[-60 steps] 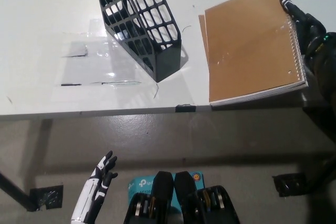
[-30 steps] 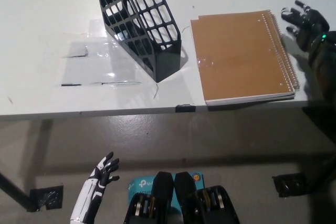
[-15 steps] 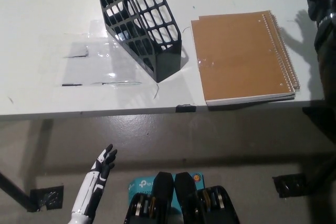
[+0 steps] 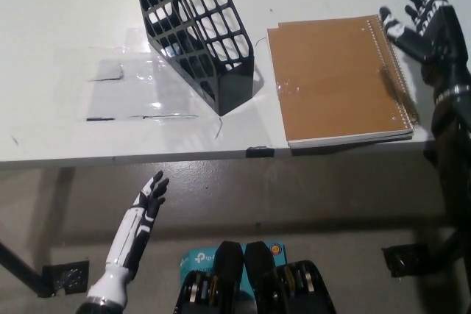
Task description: Use the right hand to pick up a book from the book holder on the left side and put it on another book on the right side
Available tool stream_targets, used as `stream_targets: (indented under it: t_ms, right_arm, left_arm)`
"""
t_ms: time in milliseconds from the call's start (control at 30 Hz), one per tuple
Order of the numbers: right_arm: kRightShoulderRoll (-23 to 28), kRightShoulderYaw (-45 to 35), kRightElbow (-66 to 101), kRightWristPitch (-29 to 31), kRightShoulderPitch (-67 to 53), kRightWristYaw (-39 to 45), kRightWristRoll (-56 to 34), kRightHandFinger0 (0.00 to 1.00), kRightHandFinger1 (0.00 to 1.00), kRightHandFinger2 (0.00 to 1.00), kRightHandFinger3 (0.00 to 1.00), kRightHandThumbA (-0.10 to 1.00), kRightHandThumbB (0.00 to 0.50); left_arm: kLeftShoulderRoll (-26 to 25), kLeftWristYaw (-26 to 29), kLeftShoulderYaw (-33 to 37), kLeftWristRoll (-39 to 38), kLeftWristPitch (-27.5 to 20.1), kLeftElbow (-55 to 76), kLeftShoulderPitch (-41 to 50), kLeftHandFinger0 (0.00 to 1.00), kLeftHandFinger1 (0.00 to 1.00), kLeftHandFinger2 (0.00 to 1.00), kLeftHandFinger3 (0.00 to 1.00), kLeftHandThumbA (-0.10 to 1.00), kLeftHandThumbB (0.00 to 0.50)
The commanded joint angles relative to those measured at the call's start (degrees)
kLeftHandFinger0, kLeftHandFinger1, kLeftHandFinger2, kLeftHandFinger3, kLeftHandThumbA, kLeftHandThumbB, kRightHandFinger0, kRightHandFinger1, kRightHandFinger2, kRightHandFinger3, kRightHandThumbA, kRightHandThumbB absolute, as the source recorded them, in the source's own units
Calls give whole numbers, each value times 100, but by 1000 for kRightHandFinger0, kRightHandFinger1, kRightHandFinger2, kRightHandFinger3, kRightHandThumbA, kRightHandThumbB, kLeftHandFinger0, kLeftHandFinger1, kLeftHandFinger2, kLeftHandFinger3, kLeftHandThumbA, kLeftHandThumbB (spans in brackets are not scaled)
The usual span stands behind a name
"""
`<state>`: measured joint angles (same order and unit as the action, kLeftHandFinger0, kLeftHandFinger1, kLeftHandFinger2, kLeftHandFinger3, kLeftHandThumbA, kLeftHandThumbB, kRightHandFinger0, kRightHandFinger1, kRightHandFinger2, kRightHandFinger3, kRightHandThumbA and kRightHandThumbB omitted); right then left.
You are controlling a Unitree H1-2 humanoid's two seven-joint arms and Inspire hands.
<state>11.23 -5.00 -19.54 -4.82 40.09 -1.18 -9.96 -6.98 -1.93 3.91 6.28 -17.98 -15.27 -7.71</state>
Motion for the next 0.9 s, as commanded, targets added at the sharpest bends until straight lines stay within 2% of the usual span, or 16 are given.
stream_targets:
  t_ms: [0,100,300,367,467,600,633,733,800,867]
  right_arm:
    - [47,518,4633,471,-216,281,1025,1000,1000,1000,1000,566,56]
    - [53,434,4619,693,-376,283,906,1000,1000,1000,1000,525,27]
    - [-46,456,4385,1029,-660,289,766,1000,1000,1000,1000,513,47]
    - [-106,526,4099,1274,-880,200,1025,1000,1000,1000,1000,522,56]
    - [-185,560,3278,1726,-1085,-11,1291,1000,1000,1000,1000,432,36]
    - [-412,543,2222,1762,-1302,-383,1488,1000,1000,1000,1000,451,85]
    - [-429,606,1893,1843,-1349,-485,1701,1000,1000,1000,1000,436,73]
    - [-407,736,1411,2099,-1393,-556,2014,993,1000,1000,1000,444,90]
    - [-412,808,1045,2423,-1432,-602,2105,966,1000,1000,1000,404,85]
    - [-401,844,892,2525,-1485,-619,2162,929,996,1000,1000,412,88]
  left_arm:
    - [-306,20,-194,48,-63,141,-855,1000,1000,1000,1000,1000,166]
    - [-302,28,-221,27,-4,84,-999,1000,1000,1000,1000,1000,169]
    - [-298,34,-212,74,-12,26,-1176,1000,1000,1000,1000,1000,140]
    - [-301,19,-216,39,-31,41,-1163,1000,1000,1000,1000,1000,131]
    - [-325,15,-213,55,-29,59,-1142,1000,1000,1000,1000,1000,130]
    - [-321,8,-235,-12,7,69,-1117,1000,1000,1000,1000,1000,122]
    - [-314,15,-256,-44,37,55,-1120,1000,1000,1000,1000,1000,130]
    - [-300,20,-277,-58,85,78,-1118,1000,1000,1000,1000,1000,135]
    - [-302,24,-270,-22,78,85,-1100,1000,1000,1000,1000,1000,134]
    - [-300,16,-259,-5,69,98,-1072,1000,1000,1000,1000,1000,127]
